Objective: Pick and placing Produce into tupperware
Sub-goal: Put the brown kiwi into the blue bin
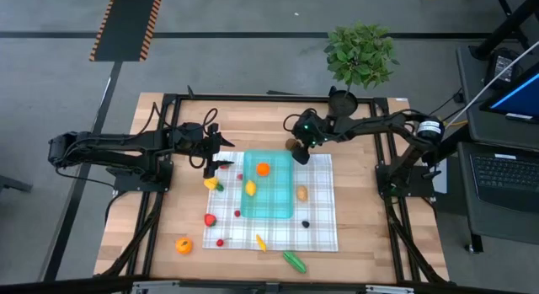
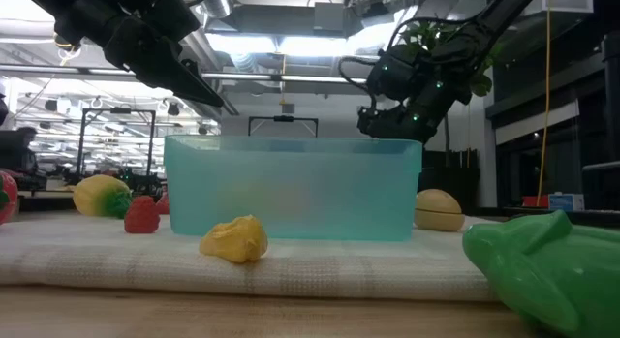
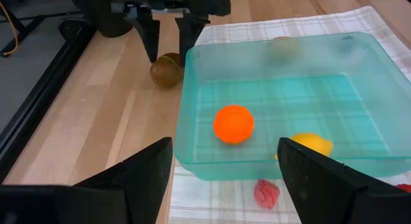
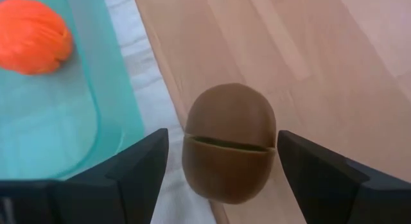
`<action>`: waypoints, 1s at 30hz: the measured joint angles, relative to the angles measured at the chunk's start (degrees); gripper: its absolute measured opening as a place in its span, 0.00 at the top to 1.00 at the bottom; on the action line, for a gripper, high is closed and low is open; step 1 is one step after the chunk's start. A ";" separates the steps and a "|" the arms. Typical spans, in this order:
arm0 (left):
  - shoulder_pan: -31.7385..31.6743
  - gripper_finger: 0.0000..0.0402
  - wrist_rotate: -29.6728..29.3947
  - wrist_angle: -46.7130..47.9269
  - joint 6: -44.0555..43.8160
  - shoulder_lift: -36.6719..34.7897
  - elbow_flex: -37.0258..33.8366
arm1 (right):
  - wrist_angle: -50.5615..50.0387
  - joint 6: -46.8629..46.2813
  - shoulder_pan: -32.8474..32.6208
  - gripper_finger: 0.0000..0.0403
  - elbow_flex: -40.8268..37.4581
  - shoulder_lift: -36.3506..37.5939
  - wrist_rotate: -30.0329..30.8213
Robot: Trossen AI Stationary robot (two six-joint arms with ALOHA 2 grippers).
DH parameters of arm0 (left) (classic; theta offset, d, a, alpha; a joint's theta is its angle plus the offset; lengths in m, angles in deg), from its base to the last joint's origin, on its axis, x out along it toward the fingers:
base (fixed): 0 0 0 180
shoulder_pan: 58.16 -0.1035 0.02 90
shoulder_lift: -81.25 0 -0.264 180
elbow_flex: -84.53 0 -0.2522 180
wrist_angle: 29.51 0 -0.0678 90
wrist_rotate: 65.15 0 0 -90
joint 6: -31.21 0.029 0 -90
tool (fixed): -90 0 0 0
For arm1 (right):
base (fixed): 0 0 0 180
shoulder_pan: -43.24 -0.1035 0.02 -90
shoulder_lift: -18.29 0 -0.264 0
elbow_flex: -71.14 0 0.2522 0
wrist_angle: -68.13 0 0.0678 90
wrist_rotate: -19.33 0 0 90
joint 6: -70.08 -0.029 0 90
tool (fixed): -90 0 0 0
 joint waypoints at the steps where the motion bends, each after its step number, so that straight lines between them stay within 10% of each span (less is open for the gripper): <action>1: 0.00 0.32 0.00 0.00 0.00 -0.01 0.00 | 0.12 -0.02 0.00 0.27 0.00 -0.40 0.00; 30: -0.48 0.32 -1.31 0.04 0.00 0.01 0.02 | 7.33 1.66 -0.02 0.28 -0.04 -6.00 -1.36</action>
